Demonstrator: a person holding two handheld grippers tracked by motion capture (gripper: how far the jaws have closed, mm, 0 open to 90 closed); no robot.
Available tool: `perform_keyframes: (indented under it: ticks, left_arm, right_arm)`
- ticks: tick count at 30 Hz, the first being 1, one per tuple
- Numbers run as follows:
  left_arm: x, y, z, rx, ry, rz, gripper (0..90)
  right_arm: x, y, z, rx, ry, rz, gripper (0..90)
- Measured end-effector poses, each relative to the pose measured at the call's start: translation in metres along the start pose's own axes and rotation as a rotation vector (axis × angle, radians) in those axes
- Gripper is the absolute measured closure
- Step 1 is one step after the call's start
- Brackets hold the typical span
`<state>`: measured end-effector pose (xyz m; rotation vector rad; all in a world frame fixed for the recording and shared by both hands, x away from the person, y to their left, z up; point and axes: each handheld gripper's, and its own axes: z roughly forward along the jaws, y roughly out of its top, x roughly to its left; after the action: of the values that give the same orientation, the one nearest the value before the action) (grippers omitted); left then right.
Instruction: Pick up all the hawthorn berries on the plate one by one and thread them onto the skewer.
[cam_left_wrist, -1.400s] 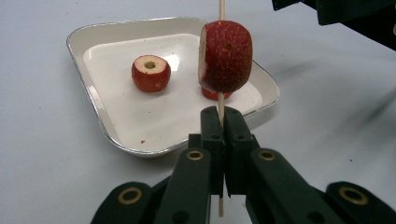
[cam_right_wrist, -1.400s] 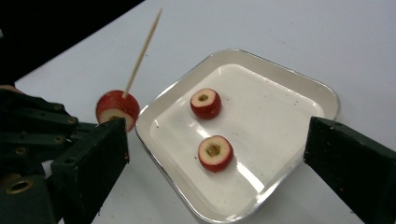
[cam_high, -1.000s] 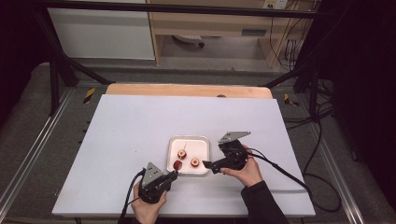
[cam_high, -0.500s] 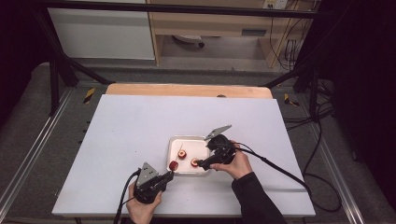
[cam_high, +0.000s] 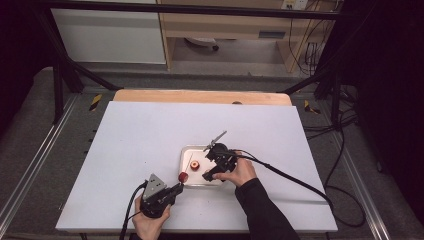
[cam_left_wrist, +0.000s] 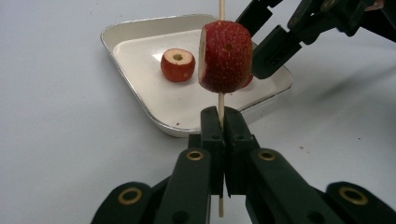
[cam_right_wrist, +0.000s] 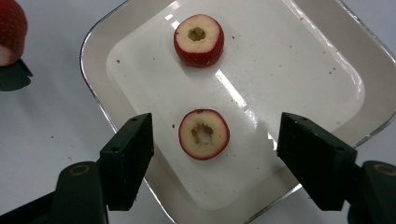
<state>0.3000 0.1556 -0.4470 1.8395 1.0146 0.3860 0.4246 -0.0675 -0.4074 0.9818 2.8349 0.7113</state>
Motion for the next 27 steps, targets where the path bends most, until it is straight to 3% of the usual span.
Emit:
perform_keyframes:
  ticks: [13,21,27]
  left_arm:
    - [0.000,-0.001,0.001,0.002,-0.008,-0.005,88.2]
    - [-0.001,-0.001,0.002,0.007,-0.003,0.003,88.2]
    - [-0.001,-0.001,0.002,0.007,-0.003,0.004,88.2]
  right_arm:
    - [-0.001,0.006,0.013,0.060,0.019,0.027,46.6]
    - [0.000,0.005,0.017,0.066,0.034,0.055,53.8]
    - [0.000,0.005,0.017,0.065,0.027,0.042,61.0]
